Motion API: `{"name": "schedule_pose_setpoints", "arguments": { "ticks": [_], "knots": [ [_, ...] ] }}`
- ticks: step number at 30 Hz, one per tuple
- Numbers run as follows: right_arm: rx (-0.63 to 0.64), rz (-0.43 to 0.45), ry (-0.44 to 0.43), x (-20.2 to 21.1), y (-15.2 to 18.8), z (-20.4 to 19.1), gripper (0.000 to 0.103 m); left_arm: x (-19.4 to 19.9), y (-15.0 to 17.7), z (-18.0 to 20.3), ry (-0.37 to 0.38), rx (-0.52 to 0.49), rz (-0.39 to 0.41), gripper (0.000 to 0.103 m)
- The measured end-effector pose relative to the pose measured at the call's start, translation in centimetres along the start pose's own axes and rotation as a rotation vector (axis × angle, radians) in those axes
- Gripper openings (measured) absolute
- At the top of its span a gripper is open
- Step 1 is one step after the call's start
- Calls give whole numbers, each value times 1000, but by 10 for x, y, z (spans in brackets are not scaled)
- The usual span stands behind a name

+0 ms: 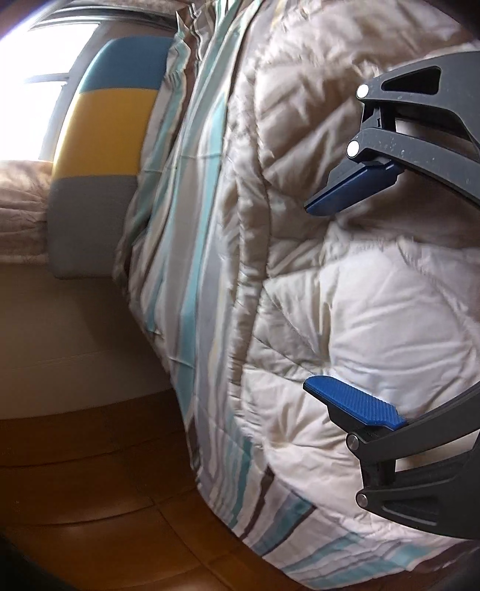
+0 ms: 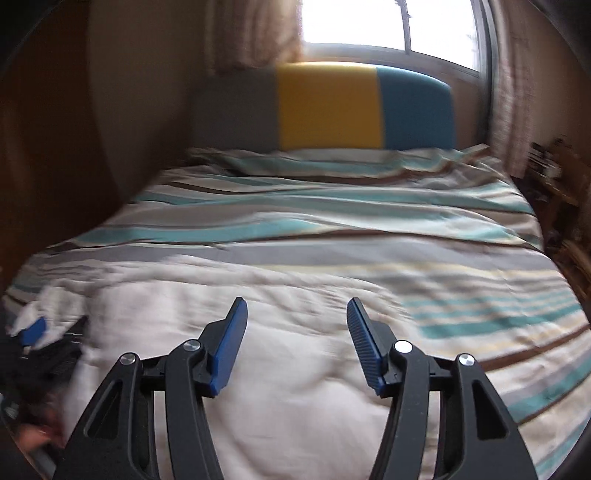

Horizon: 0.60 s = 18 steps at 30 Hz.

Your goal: Fold large clothes

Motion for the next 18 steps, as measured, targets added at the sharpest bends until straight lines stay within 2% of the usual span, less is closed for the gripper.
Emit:
{"name": "schedule_pose_setpoints", "arguments": {
  "ticks": [2, 5, 8, 12, 14, 18],
  "knots": [
    [17, -26, -30, -14, 2, -18, 57, 5, -6, 9, 3, -40, 30, 88],
    [35, -78, -6, -40, 14, -23, 57, -1, -6, 22, -10, -114, 27, 91],
    [-22, -128, -29, -62, 37, -17, 58, -15, 2, 24, 25, -99, 5, 96],
    [-36, -105, -23, -64, 49, -13, 59, -29, 10, 19, 86, -37, -22, 100],
    [-23, -78, -10, -65, 52, -13, 59, -29, 14, 21, 81, -45, -5, 100],
    [-21, -71, 25, -76, 54, -11, 59, -39, 17, 29, 58, -64, -34, 100]
  ]
}}
Point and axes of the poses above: each gripper's, at about its wrist camera, not at the fingertips, and x roughly against the way its jaws point, z to its right, y to its underside, the point moved 7 cm from there along -x, roughly the way its jaws point, and after that the axes turned 3 degrees about -x, right-handed, at the moved point
